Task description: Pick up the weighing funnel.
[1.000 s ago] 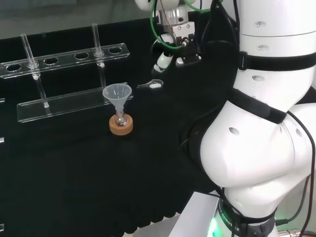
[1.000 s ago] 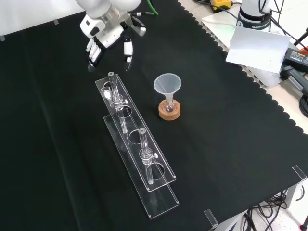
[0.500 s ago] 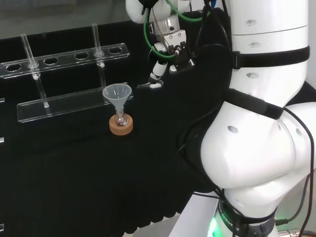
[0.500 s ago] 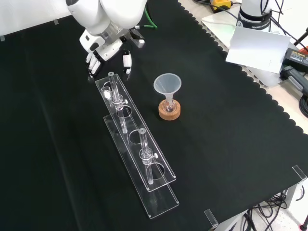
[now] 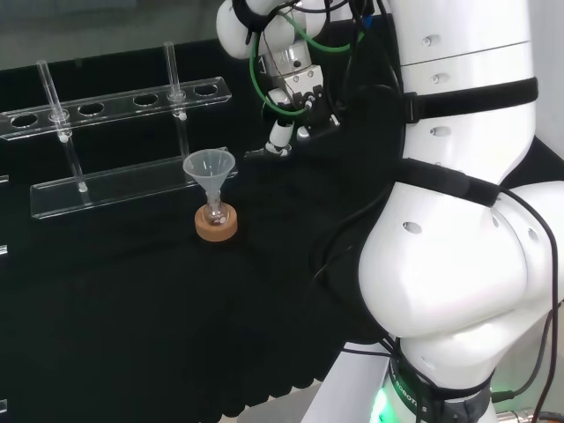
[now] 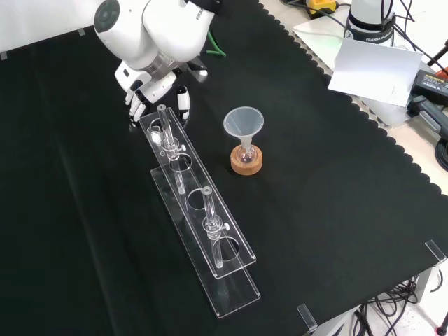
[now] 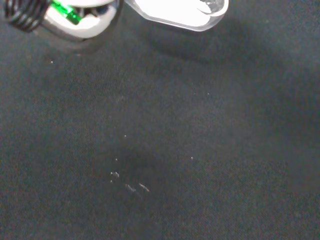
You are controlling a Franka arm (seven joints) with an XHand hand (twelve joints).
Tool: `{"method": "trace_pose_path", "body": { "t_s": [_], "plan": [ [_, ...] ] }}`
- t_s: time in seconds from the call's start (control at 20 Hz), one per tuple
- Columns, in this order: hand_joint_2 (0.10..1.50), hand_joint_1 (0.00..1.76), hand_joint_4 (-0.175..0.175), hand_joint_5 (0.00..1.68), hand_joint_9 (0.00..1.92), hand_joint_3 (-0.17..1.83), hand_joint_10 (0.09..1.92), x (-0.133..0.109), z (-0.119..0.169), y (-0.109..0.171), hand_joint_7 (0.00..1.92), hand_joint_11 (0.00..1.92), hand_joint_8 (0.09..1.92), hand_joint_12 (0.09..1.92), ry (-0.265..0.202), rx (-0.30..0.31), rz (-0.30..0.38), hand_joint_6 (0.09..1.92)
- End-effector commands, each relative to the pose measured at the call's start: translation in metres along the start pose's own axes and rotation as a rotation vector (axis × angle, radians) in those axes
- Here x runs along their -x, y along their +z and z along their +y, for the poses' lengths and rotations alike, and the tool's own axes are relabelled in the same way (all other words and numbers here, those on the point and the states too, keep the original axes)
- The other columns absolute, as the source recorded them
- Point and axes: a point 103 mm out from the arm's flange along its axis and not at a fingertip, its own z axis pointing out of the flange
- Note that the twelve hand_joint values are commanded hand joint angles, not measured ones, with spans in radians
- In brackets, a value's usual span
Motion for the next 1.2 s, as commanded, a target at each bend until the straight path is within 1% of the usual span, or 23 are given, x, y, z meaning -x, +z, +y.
{"method": "trace_pose_path", "body": {
  "t_s": [0.05, 0.4, 0.45, 0.55, 0.65, 0.85, 0.95, 1.2],
  "plan": [
    [0.62, 0.9, -0.008, 0.64, 0.69, 0.4, 0.54, 0.003, 0.007, 0.006, 0.4, 0.45, 0.65, 1.27, 0.002, -0.001, 0.001, 0.16],
    [0.59, 0.91, -0.009, 0.61, 0.71, 0.47, 0.52, 0.001, 0.017, 0.016, 0.41, 0.46, 0.64, 1.27, -0.001, -0.024, 0.004, 0.24],
    [0.59, 0.91, -0.009, 0.61, 0.71, 0.47, 0.52, 0.013, 0.017, 0.017, 0.41, 0.47, 0.64, 1.27, -0.011, -0.022, 0.023, 0.24],
    [0.59, 0.91, -0.009, 0.6, 0.72, 0.48, 0.51, 0.019, 0.017, 0.018, 0.41, 0.48, 0.64, 1.25, -0.012, -0.024, 0.023, 0.27],
    [0.59, 0.91, -0.009, 0.6, 0.72, 0.48, 0.51, 0.016, 0.017, 0.019, 0.41, 0.48, 0.65, 1.25, -0.005, -0.024, 0.013, 0.29],
    [0.59, 0.92, -0.006, 0.6, 0.73, 0.49, 0.51, 0.001, 0.022, 0.023, 0.41, 0.49, 0.65, 1.24, -0.004, -0.03, 0.011, 0.34],
    [0.58, 0.92, -0.005, 0.58, 0.73, 0.5, 0.5, -0.001, 0.023, 0.023, 0.41, 0.49, 0.65, 1.25, -0.008, -0.028, 0.018, 0.41],
    [0.58, 0.92, 0.0, 0.58, 0.73, 0.51, 0.5, 0.001, 0.023, 0.022, 0.41, 0.5, 0.65, 1.24, -0.016, -0.013, 0.011, 0.49]
  ]
}}
